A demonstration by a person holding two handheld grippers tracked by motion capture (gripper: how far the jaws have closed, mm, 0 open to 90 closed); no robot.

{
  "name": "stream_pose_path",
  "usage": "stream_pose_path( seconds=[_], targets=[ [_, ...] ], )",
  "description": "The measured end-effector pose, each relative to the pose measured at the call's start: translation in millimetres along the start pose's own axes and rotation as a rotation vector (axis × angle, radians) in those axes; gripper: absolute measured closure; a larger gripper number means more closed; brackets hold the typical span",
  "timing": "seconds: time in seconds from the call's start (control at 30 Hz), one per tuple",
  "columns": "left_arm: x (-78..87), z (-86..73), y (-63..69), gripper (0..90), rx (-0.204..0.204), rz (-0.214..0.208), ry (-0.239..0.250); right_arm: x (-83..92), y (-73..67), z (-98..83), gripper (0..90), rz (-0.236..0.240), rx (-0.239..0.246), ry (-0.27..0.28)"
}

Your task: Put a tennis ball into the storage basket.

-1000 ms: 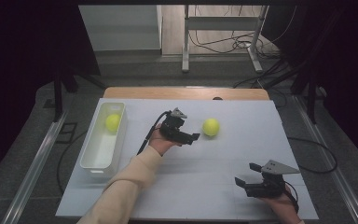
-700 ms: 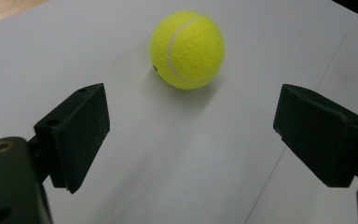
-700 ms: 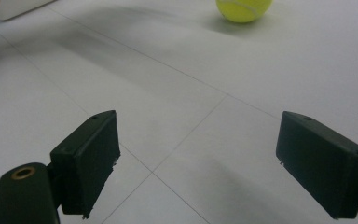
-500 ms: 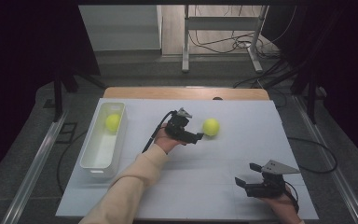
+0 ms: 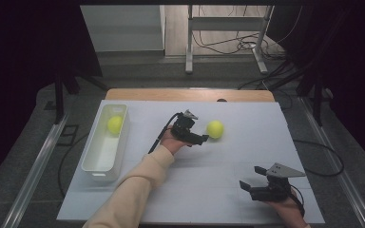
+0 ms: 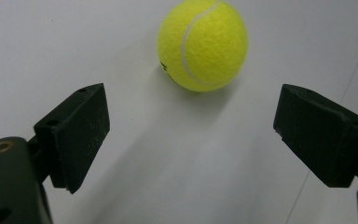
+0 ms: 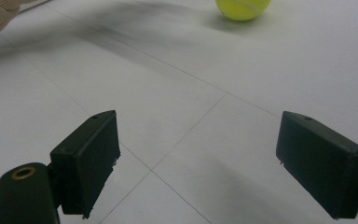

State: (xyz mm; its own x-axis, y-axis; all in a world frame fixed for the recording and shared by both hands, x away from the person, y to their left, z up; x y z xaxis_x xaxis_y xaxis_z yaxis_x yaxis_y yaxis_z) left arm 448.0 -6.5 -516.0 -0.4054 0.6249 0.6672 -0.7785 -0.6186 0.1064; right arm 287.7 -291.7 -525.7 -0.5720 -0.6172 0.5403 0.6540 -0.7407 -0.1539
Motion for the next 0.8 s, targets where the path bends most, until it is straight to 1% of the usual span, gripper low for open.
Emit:
stream_pose_path(
  seconds=[0.27, 0.67, 0.8],
  targets=[
    [-9.5, 4.1, 0.2, 11.2, 0.005, -0.011, 0.005, 0.4, 0.5, -0.3, 13.5, 0.001, -0.002, 0.0],
    [-20.3, 11.7, 3.5, 11.2, -0.005, -0.02, -0.002, 1.2, 1.0, -0.5, 13.5, 0.002, -0.007, 0.004],
    [-23.8, 14.8, 4.3, 11.3, -0.003, -0.023, -0.001, 1.5, 1.3, -0.6, 13.6, 0.0, -0.007, 0.003]
  ],
)
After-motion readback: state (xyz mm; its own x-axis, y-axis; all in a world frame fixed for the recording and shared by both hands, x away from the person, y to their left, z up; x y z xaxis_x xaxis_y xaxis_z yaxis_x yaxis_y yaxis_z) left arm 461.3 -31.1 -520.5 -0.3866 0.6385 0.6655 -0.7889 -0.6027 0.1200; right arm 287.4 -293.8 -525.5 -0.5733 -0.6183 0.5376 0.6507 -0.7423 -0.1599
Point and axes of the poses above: each handheld gripper's, and its own axes: x roughly backward along the jaws, z roughly out of its top, y roughly to its right, the point moved 3 cm from there along -x, roughly forward along the jaws, and after that the axes turned 5 degrees about -x, right-handed, at the moved point
